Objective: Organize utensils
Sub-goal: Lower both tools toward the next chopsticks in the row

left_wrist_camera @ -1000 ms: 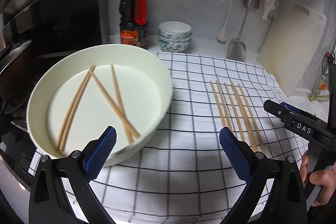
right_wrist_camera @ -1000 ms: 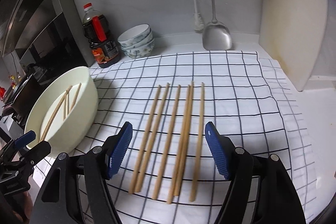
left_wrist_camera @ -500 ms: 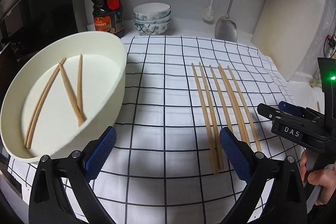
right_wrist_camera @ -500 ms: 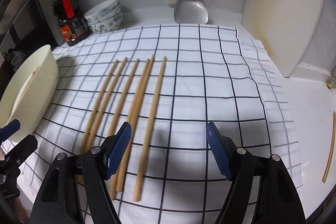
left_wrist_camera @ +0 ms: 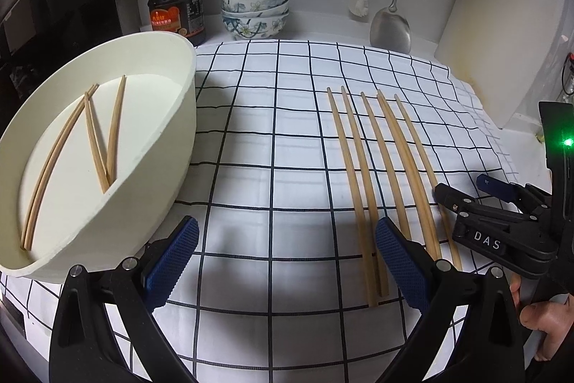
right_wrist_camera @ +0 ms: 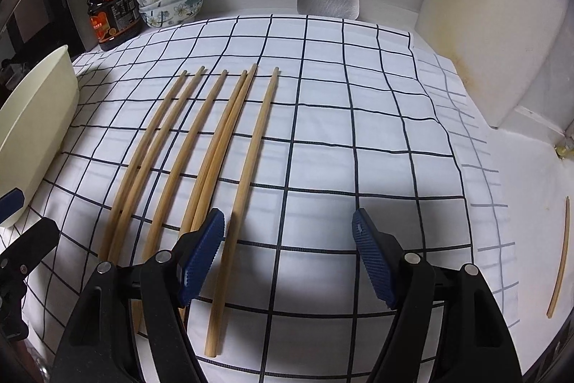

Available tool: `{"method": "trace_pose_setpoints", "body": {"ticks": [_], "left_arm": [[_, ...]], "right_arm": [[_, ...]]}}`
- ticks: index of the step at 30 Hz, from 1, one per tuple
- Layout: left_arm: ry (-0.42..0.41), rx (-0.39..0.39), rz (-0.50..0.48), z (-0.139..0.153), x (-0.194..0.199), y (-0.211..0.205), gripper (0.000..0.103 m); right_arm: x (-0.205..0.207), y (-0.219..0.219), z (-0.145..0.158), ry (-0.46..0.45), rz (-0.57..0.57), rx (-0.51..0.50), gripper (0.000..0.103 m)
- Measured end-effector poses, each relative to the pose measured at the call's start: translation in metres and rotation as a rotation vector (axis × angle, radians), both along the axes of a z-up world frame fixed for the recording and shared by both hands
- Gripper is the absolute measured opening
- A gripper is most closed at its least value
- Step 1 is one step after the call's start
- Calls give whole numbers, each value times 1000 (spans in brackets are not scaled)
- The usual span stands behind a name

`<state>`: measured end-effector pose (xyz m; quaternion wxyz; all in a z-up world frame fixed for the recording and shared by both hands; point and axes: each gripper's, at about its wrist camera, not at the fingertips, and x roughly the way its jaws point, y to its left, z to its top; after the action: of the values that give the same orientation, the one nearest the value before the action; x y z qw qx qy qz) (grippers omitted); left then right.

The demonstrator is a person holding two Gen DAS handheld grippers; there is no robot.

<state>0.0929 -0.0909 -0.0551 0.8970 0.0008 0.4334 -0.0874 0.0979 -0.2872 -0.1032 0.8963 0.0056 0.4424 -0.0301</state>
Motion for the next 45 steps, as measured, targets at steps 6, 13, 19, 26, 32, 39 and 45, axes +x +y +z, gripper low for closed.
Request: {"method": "trace_pose_setpoints", "body": {"ticks": [6,13,19,26,32,39,45], "left_arm": [[15,9,8,-6,4,0,97],[35,30,8,-12,10,-6,97],[43,56,7,-17,17,-16,97],[53,86,17,-23,29,-24,97],[75,87,18,-28,36,-28,97],[111,104,35,-32,47,-32,97],[121,102,22,-32,56,-35,97]], "right_arm": [[1,4,-4,1,5,-33,71],[0,-9,-5,4,-3,-28,70],[0,-31,-6,11,-51,-2,70],[-1,-33,-6,11,-49,9,70],[0,-32,-6,9,-45,15,70],[1,-30,-6,-2,-38,4,70],[1,-28,-6,-16,-26,-11,70]]}}
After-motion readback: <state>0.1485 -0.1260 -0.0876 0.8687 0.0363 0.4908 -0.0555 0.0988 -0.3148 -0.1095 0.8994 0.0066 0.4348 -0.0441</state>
